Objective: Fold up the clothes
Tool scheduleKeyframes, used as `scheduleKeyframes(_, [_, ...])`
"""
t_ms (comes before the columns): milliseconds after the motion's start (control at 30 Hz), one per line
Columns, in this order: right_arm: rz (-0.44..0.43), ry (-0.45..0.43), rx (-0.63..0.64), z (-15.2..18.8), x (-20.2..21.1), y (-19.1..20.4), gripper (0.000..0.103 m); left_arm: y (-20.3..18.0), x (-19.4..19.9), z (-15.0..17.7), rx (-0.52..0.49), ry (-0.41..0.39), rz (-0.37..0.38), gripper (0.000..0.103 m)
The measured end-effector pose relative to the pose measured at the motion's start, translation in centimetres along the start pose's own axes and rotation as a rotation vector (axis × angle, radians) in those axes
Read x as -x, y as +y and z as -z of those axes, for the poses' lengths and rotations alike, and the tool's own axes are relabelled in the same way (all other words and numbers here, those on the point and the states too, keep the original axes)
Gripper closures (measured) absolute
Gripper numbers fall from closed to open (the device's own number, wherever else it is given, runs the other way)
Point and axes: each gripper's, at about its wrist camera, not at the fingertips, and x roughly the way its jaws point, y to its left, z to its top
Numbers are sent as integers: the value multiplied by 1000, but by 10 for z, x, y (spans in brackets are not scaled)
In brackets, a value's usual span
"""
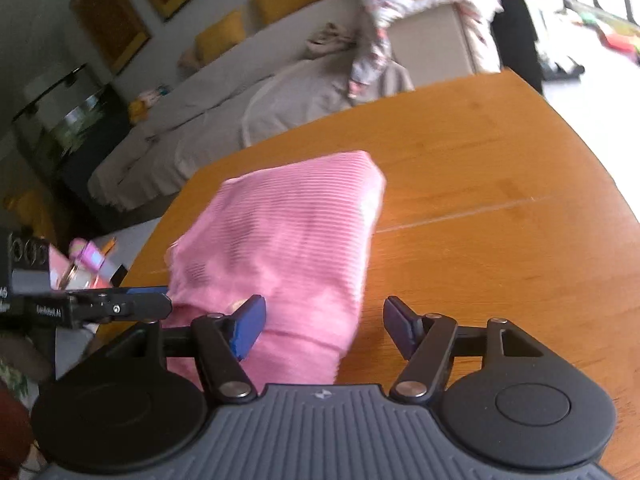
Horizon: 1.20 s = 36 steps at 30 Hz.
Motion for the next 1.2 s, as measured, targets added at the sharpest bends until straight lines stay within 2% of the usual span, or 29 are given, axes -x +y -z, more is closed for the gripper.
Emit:
scheduleKeyframes(67, [-7, 6, -31, -4, -5, -5, 35, -4, -8, -7, -21, 19, -10, 0])
scheduleKeyframes(200, [-32, 17, -88, -14, -15, -10, 35, -5, -22, -21, 27, 96, 99, 0])
scheduleKeyframes(300, [36, -15, -60, -25, -20, -11, 35, 0, -24, -38, 38, 86, 78, 1])
scheduleKeyframes(367, [50, -21, -54, -35, -23, -16, 35, 6, -19, -50, 16, 46, 68, 1])
scheduleKeyframes(433, [37, -19, -56, -44, -34, -17, 35, 15, -19, -62, 29, 33, 87, 1])
scheduleKeyframes(700, [-20, -11, -64, -80, -79, -24, 28, 40, -59, -83, 67, 88, 213, 1])
scheduleKeyframes(833, [-130, 41, -24, -93, -102, -19, 28, 61, -80, -94, 97, 75, 307, 1])
scheduleKeyframes(900, [-149, 62, 43, -96, -110, -10, 37, 66, -82, -96, 94, 63, 324, 1])
scheduleKeyframes(1033, [-173, 77, 106, -104, -119, 1, 74, 76, -88, -101, 87, 39, 359, 1])
scheduleKeyframes(1100, [-197, 30, 161, -110, -104, 11, 79, 81, -89, -103, 81, 27, 377, 1])
scheduleKeyframes(1200, [-250, -29, 240, -113, -76, 25, 80, 85, -72, -101, 24, 6, 410, 0])
